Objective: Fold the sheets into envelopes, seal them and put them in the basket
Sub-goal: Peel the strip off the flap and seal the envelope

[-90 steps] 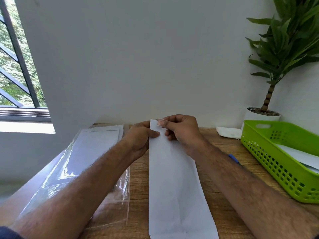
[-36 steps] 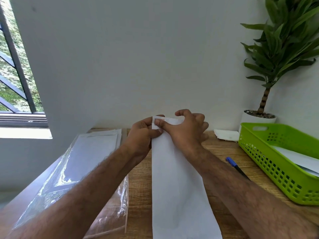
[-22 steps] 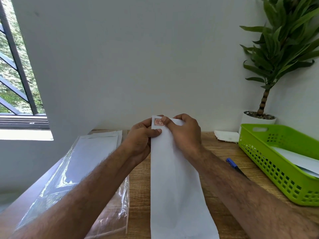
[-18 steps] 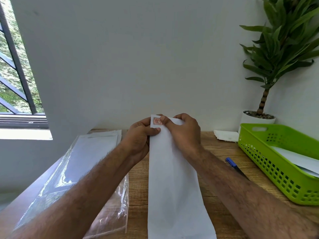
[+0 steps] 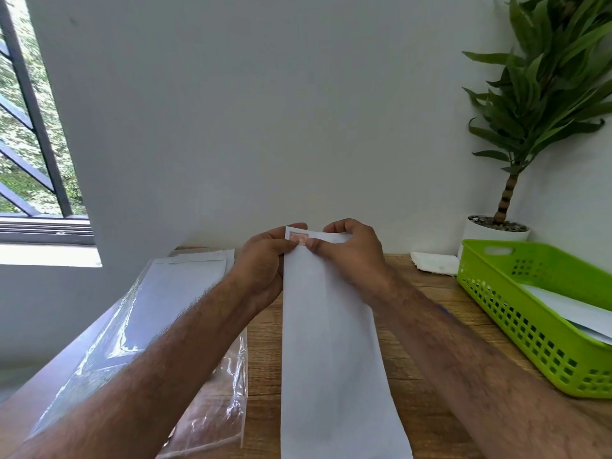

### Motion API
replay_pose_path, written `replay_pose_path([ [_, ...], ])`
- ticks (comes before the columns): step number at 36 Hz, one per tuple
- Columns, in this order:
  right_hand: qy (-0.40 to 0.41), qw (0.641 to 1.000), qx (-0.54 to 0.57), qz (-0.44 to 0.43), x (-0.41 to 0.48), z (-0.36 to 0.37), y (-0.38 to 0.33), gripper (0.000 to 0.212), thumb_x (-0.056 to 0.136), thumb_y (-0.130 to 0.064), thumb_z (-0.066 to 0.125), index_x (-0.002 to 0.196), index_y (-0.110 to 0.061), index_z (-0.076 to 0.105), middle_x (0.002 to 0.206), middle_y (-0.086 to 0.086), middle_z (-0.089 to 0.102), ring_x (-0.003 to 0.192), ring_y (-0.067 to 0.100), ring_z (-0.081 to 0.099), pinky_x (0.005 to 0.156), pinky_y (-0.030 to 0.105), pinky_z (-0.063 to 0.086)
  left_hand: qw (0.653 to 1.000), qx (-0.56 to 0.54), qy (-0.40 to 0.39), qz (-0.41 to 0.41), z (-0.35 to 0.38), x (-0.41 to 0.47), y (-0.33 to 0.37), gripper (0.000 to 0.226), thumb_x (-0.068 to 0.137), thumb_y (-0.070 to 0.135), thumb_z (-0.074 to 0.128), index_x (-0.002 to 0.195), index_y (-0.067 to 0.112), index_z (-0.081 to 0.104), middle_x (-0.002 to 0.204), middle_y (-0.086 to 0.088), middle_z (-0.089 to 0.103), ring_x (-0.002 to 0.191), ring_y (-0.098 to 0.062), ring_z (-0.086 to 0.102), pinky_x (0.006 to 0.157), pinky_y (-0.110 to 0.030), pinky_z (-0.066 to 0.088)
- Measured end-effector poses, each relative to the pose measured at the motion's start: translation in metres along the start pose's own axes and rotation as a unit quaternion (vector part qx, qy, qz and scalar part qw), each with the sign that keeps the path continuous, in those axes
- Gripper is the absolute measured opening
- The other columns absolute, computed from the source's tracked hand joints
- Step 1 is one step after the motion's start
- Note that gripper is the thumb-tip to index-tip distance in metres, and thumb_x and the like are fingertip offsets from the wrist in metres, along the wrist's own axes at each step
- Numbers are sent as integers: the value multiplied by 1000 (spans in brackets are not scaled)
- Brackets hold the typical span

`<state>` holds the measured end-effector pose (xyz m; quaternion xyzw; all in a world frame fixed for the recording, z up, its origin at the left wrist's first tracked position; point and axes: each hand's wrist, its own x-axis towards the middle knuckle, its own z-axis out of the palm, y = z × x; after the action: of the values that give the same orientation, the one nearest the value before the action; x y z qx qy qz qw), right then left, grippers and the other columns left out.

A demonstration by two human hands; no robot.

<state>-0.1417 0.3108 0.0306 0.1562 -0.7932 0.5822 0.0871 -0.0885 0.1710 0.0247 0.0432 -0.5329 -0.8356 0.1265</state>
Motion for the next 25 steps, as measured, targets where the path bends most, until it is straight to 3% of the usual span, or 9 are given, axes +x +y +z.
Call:
replay_pose_path([
  [4, -9, 999, 36, 34, 1, 0, 2, 30, 77, -26, 84, 102, -20, 68, 104, -4, 67, 92, 12, 64, 64, 22, 50, 1000, 22, 21, 0, -4, 4, -3, 29, 98, -1, 46, 115, 1, 70, 112, -23, 72, 97, -32, 73, 75, -36, 62],
  [7, -15, 997, 62, 44, 0, 3, 4, 29, 77, -18, 82, 102, -20, 69, 105, -2, 67, 94, 16, 66, 71, 26, 55, 998, 52, 39, 1, -5, 3, -3, 29, 95, -2, 49, 114, 2, 71, 111, -23, 72, 94, -33, 72, 73, -37, 63],
  [11, -64, 992, 92, 55, 2, 3, 7, 45, 77, -5, 79, 116, -24, 64, 114, 5, 64, 99, 20, 66, 76, 30, 58, 993, 67, 92, 7, -8, 1, 0, 22, 93, -1, 57, 107, 4, 73, 101, -20, 73, 77, -30, 72, 54, -34, 60],
  [13, -103, 986, 107, 72, 3, 0, 7, 60, 79, 0, 76, 129, -27, 56, 117, 9, 63, 100, 24, 67, 76, 33, 59, 990, 59, 123, 16, -13, 3, 3, 19, 93, 1, 58, 102, 7, 74, 98, -18, 74, 75, -29, 72, 53, -33, 58],
  [16, -166, 974, 128, 90, 6, -3, 9, 74, 83, 2, 73, 141, -32, 43, 115, 12, 68, 102, 27, 71, 86, 44, 60, 983, 48, 171, 46, -24, 11, 8, 15, 90, 1, 63, 96, 9, 74, 99, -18, 75, 77, -29, 72, 61, -36, 60],
  [19, -240, 959, 134, 69, 5, -5, 8, 79, 89, 7, 65, 144, -44, 39, 112, 15, 73, 99, 26, 73, 83, 40, 60, 972, 40, 222, 62, -38, 16, 14, 15, 82, -1, 72, 93, 9, 75, 102, -18, 75, 81, -30, 71, 76, -41, 61],
  [22, -314, 934, 161, 57, 2, -7, 4, 57, 94, 11, 55, 136, -28, 59, 112, 14, 74, 99, 23, 72, 80, 36, 59, 963, 31, 264, 51, -52, 21, 18, 19, 74, -3, 78, 86, 11, 75, 97, -16, 75, 88, -34, 72, 81, -44, 61],
  [25, -349, 922, 156, 64, -2, -9, 2, 33, 97, 4, 52, 119, -10, 73, 117, 11, 74, 101, 22, 71, 86, 38, 59, 961, 37, 271, 33, -59, 24, 20, 25, 67, -4, 84, 84, 10, 74, 99, -15, 74, 92, -36, 72, 85, -49, 60],
])
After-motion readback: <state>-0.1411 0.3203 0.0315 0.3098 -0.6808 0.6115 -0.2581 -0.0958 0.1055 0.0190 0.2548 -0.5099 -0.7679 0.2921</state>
